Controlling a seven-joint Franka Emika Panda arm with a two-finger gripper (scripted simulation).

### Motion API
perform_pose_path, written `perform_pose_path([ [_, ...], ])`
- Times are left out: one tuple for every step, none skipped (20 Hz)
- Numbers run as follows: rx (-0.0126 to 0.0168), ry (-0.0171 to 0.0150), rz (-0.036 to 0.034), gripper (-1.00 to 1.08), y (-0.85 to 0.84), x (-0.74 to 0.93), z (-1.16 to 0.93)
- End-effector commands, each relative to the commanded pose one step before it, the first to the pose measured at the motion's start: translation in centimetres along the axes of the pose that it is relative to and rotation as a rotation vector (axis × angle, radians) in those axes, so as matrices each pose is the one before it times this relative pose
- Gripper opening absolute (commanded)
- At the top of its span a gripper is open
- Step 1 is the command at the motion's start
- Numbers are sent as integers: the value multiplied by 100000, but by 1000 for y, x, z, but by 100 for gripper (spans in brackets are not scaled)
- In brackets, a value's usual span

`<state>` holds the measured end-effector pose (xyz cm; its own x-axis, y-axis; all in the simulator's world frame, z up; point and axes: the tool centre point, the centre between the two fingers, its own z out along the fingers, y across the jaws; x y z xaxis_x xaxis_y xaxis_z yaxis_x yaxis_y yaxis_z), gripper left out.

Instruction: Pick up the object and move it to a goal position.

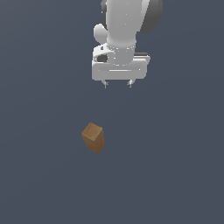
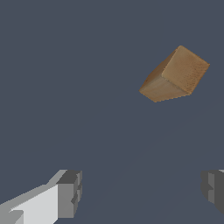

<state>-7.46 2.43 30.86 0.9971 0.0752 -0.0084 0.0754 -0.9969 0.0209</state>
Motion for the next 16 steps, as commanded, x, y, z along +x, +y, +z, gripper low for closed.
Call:
perform_pose_path([
  [0, 0, 0, 100, 1, 0, 0],
  [64, 65, 35, 100, -11, 2, -41],
  [147, 140, 80, 100, -56, 21, -93],
  [260, 247, 138, 100, -81, 28, -162],
  [367, 347, 189, 100, -112, 35, -228],
  [467, 438, 229, 100, -147, 44, -290],
  [547, 509, 249, 100, -175, 46, -338],
  [471, 435, 193, 100, -155, 34, -292],
  [360, 331, 126, 100, -124, 21, -225],
  [249, 230, 66, 100, -89, 9, -159],
  [138, 129, 14, 100, -53, -2, -92],
  [0, 0, 0, 100, -8, 0, -7],
  [-63, -54, -51, 100, 15, -8, 39],
  [-68, -73, 82, 100, 54, 22, 66],
  [-3, -29, 252, 100, 52, 69, 53],
  [47, 1, 417, 100, 69, 112, 55],
])
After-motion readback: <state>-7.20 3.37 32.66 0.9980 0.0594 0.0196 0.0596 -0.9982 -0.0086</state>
